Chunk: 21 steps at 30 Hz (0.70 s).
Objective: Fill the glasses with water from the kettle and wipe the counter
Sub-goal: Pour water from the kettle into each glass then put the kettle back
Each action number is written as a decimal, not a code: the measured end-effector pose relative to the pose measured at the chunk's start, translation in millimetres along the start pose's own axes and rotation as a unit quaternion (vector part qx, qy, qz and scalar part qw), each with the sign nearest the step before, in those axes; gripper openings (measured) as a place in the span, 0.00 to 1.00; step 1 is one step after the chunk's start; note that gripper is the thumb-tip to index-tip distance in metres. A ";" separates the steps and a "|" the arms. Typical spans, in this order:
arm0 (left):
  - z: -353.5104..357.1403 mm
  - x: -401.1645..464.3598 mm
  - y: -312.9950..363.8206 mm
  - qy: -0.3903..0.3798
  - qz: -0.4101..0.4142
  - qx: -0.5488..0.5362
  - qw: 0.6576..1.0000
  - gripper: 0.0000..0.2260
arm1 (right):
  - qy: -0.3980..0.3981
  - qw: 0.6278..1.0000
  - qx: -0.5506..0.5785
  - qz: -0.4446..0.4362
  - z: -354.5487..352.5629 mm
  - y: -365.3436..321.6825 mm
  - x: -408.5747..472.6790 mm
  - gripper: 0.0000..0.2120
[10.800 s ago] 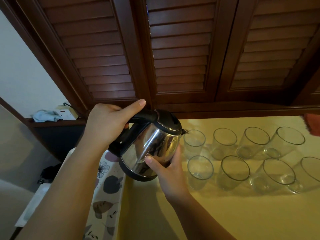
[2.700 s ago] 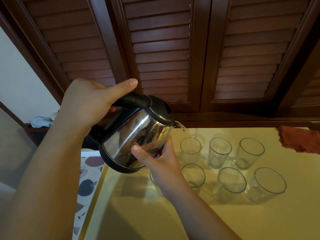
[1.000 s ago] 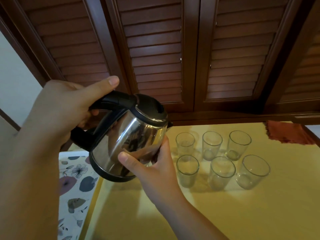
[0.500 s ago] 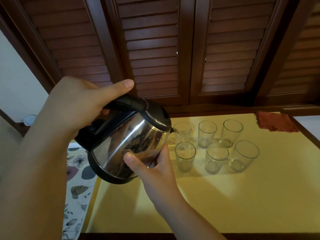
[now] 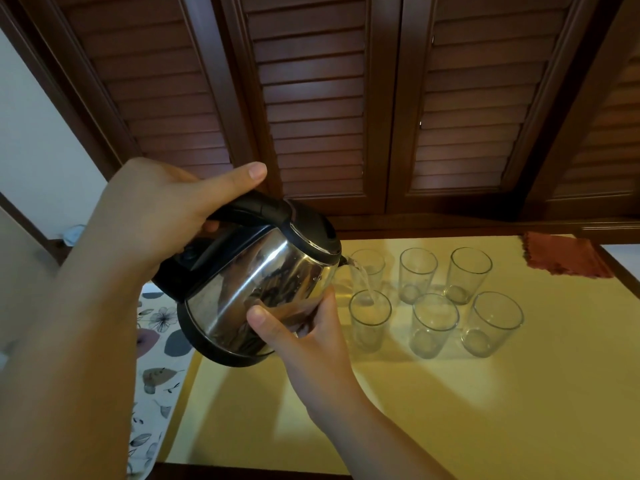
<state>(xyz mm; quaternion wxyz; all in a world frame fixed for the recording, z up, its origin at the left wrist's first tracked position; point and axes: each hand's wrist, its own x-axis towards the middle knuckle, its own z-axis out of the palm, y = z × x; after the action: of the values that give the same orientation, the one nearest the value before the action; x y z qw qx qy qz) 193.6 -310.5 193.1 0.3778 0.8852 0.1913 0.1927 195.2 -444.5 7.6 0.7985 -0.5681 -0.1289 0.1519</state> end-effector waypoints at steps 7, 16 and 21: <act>-1.5 -2.7 -0.4 0.008 -0.003 0.007 1.000 0.34 | -0.003 1.000 -0.001 -0.003 0.0 -0.2 -3.1 0.39; -2.9 -8.4 0.7 0.010 0.001 0.002 1.000 0.31 | -0.007 1.000 -0.001 -0.007 1.1 0.3 -6.3 0.39; -2.0 -8.8 1.2 0.011 -0.003 0.006 1.000 0.33 | -0.010 1.000 -0.002 -0.002 -0.7 0.0 -6.8 0.39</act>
<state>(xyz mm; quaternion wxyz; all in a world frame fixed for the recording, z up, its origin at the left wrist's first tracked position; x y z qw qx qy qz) 185.4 -314.4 193.5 0.3705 0.8849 0.1989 0.2003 189.2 -447.7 7.1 0.7965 -0.5676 -0.1385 0.1560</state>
